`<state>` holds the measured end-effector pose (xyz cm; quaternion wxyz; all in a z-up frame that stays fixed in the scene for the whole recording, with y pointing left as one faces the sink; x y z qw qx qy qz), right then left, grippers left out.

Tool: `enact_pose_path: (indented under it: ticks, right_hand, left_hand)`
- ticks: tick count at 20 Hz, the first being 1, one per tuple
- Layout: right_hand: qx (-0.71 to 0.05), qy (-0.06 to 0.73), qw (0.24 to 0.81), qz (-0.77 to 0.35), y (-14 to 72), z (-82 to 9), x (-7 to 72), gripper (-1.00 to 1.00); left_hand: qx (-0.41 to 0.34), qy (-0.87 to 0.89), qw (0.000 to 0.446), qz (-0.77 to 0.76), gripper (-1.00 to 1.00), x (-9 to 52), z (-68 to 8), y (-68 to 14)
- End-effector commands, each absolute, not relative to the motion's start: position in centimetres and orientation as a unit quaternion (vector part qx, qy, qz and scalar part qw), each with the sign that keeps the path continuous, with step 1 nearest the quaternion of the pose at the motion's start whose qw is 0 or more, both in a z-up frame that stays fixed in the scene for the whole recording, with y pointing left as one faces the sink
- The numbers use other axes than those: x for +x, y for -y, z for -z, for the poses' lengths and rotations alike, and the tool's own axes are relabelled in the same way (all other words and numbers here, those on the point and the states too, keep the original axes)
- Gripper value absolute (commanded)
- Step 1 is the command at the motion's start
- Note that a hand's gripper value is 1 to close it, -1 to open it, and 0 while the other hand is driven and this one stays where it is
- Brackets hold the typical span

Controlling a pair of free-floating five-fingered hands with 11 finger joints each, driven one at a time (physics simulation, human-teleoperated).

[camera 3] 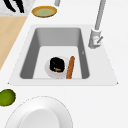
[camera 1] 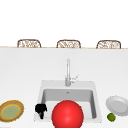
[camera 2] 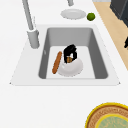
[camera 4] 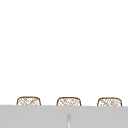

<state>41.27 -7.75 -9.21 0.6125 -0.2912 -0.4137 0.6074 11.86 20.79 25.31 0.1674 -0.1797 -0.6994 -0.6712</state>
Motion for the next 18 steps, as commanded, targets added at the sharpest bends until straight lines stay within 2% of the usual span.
enact_pose_path:
  ticks: [1, 18]
  right_hand:
    - [-0.290, 0.404, 0.614, -0.613, 7.8, 9.4, 41.5, 1.00]
    - [-0.295, 0.425, 0.601, -0.608, 9.9, -1.7, 41.1, 1.00]
  left_hand:
    - [-0.180, 0.699, 0.167, 0.671, 0.00, 11.9, -25.3, -20.8]
    - [-0.180, 0.699, 0.167, 0.671, 0.00, 11.9, -25.3, -20.8]
